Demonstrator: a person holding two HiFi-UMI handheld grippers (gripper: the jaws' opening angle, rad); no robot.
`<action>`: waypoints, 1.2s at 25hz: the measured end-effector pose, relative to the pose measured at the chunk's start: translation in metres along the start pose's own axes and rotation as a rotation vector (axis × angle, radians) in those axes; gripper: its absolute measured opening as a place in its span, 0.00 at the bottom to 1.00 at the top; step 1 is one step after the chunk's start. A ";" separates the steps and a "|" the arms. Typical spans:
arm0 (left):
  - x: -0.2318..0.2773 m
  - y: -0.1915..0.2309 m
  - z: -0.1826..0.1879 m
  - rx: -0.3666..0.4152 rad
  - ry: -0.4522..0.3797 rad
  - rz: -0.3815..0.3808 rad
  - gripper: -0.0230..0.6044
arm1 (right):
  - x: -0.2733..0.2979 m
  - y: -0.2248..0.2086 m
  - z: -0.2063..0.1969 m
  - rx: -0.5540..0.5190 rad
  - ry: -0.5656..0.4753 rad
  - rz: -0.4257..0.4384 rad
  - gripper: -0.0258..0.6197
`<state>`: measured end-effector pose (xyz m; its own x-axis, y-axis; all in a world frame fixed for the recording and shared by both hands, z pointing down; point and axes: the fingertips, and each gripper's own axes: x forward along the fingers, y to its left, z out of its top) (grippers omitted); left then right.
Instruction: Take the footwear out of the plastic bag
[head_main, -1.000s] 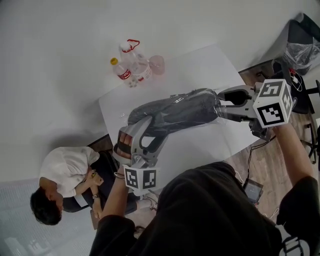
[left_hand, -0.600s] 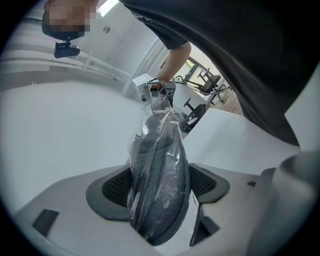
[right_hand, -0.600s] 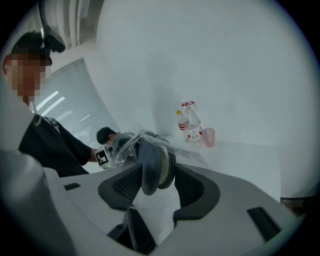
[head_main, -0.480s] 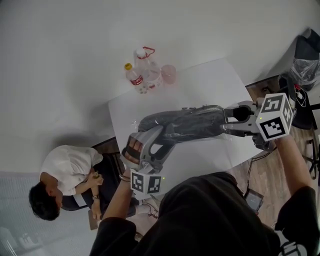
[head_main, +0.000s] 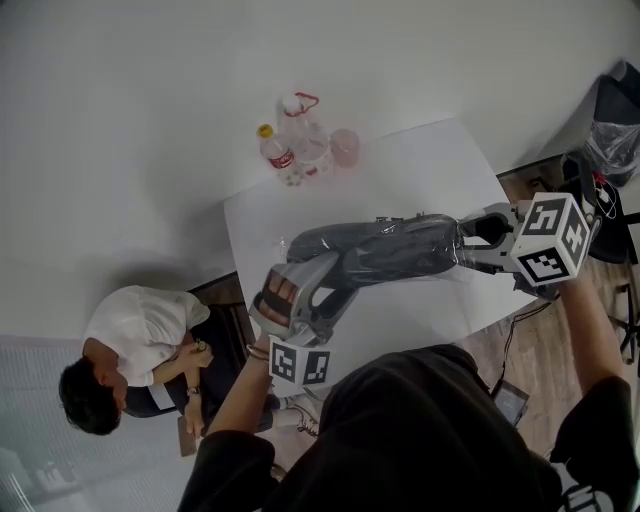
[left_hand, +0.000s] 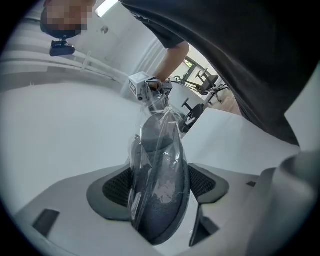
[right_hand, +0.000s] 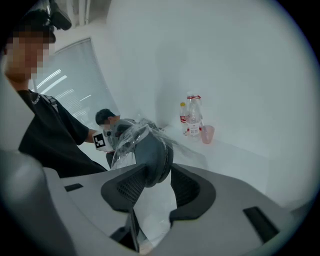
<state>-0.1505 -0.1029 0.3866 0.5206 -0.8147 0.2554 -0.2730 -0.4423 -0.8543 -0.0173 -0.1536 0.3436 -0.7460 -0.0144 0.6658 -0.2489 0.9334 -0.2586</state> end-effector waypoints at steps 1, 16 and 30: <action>0.000 -0.001 0.002 0.012 -0.005 0.003 0.61 | 0.002 -0.005 -0.004 -0.002 0.013 -0.028 0.29; 0.005 -0.003 -0.012 0.002 0.062 -0.025 0.61 | -0.004 0.020 0.009 0.037 -0.025 0.176 0.30; 0.008 -0.002 -0.018 -0.043 0.079 -0.014 0.61 | -0.005 0.009 0.029 -0.246 -0.110 -0.082 0.19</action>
<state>-0.1602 -0.1152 0.3990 0.4595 -0.8346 0.3038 -0.3015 -0.4682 -0.8306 -0.0336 -0.1557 0.3178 -0.7952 -0.1196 0.5944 -0.1638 0.9863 -0.0207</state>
